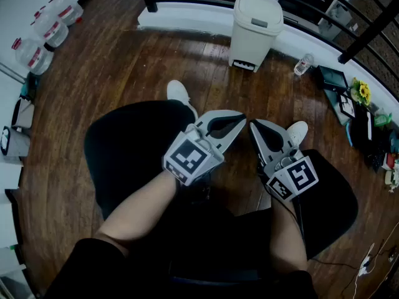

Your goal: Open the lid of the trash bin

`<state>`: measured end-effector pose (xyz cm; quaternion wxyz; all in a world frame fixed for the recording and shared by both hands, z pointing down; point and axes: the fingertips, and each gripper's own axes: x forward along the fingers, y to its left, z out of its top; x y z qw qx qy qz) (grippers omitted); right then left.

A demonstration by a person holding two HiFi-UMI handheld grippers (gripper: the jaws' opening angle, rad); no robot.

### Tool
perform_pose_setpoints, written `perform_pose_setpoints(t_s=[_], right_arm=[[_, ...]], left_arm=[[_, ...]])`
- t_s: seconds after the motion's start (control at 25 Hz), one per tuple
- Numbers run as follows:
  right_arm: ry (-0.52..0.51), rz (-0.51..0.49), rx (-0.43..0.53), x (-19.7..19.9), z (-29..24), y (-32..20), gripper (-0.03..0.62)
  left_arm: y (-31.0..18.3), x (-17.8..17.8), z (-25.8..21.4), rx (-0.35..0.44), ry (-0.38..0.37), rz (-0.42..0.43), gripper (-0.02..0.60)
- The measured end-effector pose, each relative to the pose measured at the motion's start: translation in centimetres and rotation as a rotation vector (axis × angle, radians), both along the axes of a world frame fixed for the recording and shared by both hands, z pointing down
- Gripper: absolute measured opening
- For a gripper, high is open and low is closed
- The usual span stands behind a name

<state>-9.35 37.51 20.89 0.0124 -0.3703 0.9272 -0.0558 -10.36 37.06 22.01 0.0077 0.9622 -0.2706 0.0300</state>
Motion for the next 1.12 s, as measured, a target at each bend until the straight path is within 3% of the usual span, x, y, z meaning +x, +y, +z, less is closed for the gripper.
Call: perform_pose_setpoints(t_s=[0.16, 0.4, 0.52, 0.88, 1.12], right_arm=[[-0.004, 0.013, -0.018, 0.3, -0.2, -2.7, 0.014], [0.003, 0.054, -0.018, 2.1, -0.6, -8.7, 0.014], [0.012, 0.054, -0.03, 3.3, -0.4, -11.5, 0.014], [0.056, 0.033, -0.031, 6.1, -0.9, -24.0, 0.014], [0.067, 0.004, -0.04, 7.4, 0.9, -32.7, 0.014]], left_arm=[[-2.4, 0.7, 0.0, -0.018, 0.009, 0.01, 0.041], [-8.5, 2.4, -1.2, -0.047, 0.068, -0.045, 0.041], [-11.3, 3.7, -1.7, -0.024, 0.056, -0.052, 0.041], [-23.2, 6.2, -0.7, -0.069, -0.008, -0.109, 0.041], [-32.1, 7.8, 0.3, -0.084, 0.027, -0.174, 0.041]])
